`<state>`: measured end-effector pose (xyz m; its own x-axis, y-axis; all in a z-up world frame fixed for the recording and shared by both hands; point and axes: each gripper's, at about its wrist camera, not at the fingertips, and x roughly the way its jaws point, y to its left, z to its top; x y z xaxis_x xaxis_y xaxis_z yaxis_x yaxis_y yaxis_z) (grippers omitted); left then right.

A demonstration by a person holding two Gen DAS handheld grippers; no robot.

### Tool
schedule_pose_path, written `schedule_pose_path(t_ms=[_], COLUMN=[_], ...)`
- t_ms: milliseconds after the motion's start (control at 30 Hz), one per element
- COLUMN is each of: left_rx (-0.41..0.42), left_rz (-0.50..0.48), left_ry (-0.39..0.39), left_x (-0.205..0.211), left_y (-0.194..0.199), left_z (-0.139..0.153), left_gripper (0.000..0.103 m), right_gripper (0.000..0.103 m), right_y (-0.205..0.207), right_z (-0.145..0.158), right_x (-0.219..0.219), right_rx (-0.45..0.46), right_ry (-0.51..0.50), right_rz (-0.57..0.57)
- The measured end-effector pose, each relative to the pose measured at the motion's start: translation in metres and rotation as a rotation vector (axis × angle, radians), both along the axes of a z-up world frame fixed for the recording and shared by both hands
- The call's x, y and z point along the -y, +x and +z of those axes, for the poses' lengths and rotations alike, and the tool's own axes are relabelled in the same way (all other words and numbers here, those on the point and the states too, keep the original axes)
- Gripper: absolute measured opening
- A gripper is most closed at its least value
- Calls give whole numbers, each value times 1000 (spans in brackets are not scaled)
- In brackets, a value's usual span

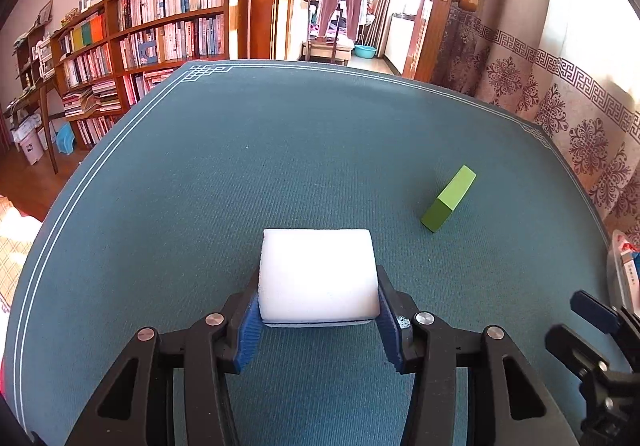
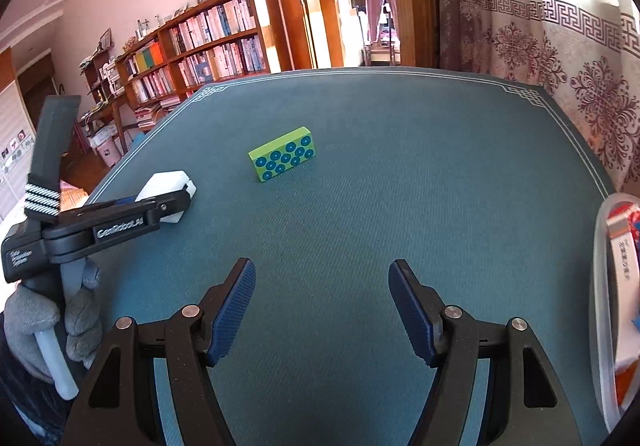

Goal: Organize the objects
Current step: 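Grasp the green dotted block with the right tool while the left tool holds the sponge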

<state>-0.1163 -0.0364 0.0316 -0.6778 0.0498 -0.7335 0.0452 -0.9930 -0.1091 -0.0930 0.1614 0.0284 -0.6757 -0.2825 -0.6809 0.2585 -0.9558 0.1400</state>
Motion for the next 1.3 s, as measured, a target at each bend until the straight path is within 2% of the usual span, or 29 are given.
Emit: schedule_pose_path(t_ms=[233,467,700,800,900,933,967,1167,1300], left_rx=[-13,-11,-2,-2,-2,-2,-2,-9,-9], left_rz=[13,35,45,46,48,49,50,48,47], left_ry=[21,32,38,37,39,39,38,39,41], left_x=[4,10,11,11,12,12,12,13,13], left_y=[3,2,1,2,2,3,3,5,5], left_z=[3,0,-3,-3,-3,-4,-4,-2,-2], left_gripper=[52,52,52,52,52,52,52,52,52], right_gripper=[71,72,72,70,55,45,39,25,22], right_y=[-64,-108,-128,-131,-133,-132,-131,-113,-99], right_z=[-12,-11,-11,-10,-9,-9,-9,-9,-11], right_x=[30,62,84,85,82,81,80,75,72], right_rx=[54,44,25,21,17,15,14,22,26], right_ry=[11,76,138,132,122,124,125,96,91], right_rz=[81,179,234,236,227,221,215,200,186])
